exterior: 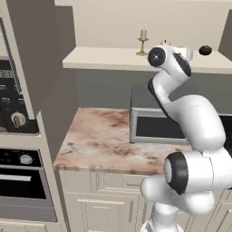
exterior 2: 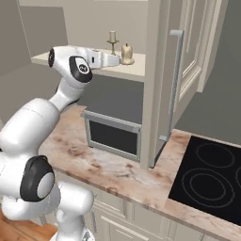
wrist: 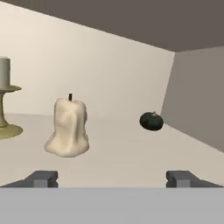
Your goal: Pick the candle and candle from the dining table and place them in the open cabinet. Close the cabinet after placing the objects.
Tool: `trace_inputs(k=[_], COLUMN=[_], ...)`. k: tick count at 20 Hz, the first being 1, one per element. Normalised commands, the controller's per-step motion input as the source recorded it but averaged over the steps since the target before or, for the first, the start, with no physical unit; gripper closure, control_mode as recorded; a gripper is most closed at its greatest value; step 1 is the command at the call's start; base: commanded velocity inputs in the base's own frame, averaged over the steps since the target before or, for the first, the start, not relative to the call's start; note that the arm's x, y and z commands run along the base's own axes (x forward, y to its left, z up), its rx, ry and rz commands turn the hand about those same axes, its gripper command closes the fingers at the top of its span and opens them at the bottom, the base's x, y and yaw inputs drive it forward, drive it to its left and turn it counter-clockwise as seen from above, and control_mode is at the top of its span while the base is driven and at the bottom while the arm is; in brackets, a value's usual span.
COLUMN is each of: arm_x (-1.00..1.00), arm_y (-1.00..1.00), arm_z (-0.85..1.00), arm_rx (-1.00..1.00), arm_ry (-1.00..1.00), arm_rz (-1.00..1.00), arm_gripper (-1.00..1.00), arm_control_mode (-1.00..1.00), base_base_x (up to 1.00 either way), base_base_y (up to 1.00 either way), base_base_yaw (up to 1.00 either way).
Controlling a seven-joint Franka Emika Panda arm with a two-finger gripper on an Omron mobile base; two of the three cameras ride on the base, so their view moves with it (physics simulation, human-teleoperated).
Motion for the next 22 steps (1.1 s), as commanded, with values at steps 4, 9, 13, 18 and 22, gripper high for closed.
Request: trace_inputs(k=[4,9,13,18,22], arm_x=[-1.0,-1.0,-1.0,-0.97,-0.09], arm_y=[0.35,0.09,-0.05,-0.04,0.0], arm_z=[-0.32,-0.18,0.0,0.39,0.01], arm_rx=[-0.31,-0.13,0.0,0.01,0.0], arm_ry=[0.0,-0.08,-0.05,0.0,0.0], arm_rz=[0.07,0.13,0.27,0.23,0.0], arm_gripper=[-1.0,-1.0,-1.0,-1.0,-1.0], arm_control_mode=[-1.0,-1.0,-1.0,-1.0,-1.0], base_base_x=[0.0,0.0,0.0,0.0,0.0], base_base_y=[0.0,0.0,0.0,0.0,0.0], base_base_yaw=[0.0,0.0,0.0,0.0,0.0])
